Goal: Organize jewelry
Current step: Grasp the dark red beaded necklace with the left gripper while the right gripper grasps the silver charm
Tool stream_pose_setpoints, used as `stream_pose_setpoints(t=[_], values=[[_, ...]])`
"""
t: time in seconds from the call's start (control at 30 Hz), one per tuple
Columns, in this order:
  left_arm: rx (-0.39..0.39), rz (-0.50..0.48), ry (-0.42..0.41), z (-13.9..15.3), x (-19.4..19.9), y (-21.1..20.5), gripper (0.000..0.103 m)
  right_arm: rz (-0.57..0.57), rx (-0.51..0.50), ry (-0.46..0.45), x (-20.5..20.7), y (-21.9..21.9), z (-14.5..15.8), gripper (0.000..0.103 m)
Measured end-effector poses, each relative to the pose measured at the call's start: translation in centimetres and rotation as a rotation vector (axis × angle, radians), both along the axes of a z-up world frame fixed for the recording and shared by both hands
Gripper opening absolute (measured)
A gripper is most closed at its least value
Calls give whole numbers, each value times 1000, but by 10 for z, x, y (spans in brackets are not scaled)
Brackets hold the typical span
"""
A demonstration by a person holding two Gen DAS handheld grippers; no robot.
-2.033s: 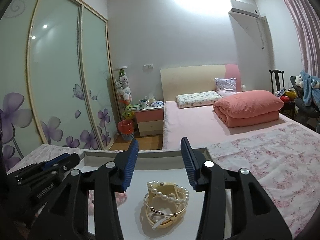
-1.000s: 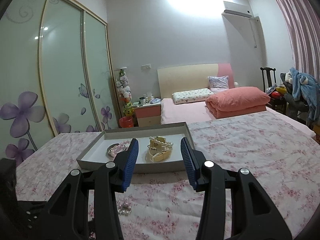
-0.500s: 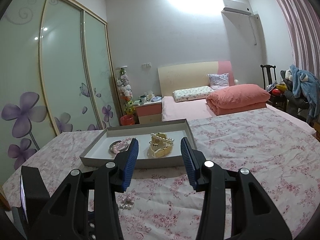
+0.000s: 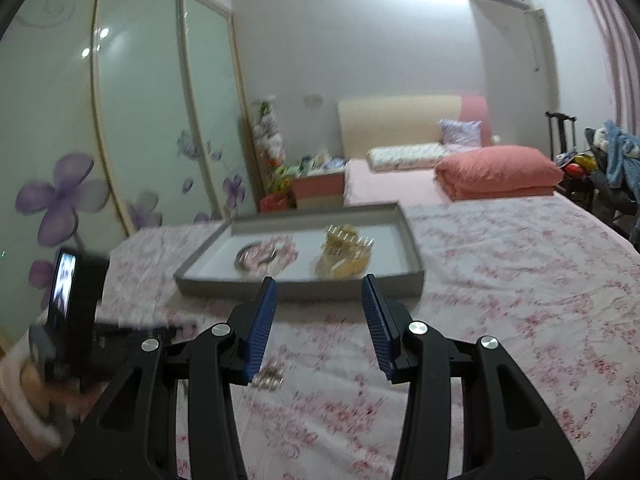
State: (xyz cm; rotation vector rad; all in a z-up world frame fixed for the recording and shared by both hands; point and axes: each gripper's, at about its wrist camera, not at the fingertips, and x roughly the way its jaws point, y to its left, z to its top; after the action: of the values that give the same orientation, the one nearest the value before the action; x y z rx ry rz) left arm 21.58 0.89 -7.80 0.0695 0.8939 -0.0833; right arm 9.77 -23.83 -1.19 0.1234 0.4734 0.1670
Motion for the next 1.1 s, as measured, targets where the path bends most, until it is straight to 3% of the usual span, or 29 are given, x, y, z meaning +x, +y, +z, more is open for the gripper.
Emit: stream_pose_setpoints(t=[0.17, 0.4, 0.87, 0.9, 0.93, 0.97, 1.1], values=[[-29, 25, 2, 2, 8, 15, 9, 123, -73, 163, 16, 26, -21, 36], [-59, 24, 4, 2, 4, 18, 10, 177, -118, 354, 35, 47, -54, 30], [-73, 24, 5, 2, 4, 18, 10, 197, -231, 377, 48, 72, -61, 30], [-73, 24, 5, 2, 4, 18, 10, 197, -229, 378, 49, 72, -61, 29], [-73, 24, 5, 2, 4, 18, 10, 199, -227, 377, 49, 71, -61, 17], [-72, 24, 5, 2, 4, 18, 10, 197, -230, 377, 49, 71, -61, 12], [-68, 24, 5, 2, 3, 17, 10, 174, -214, 380, 49, 65, -61, 12]])
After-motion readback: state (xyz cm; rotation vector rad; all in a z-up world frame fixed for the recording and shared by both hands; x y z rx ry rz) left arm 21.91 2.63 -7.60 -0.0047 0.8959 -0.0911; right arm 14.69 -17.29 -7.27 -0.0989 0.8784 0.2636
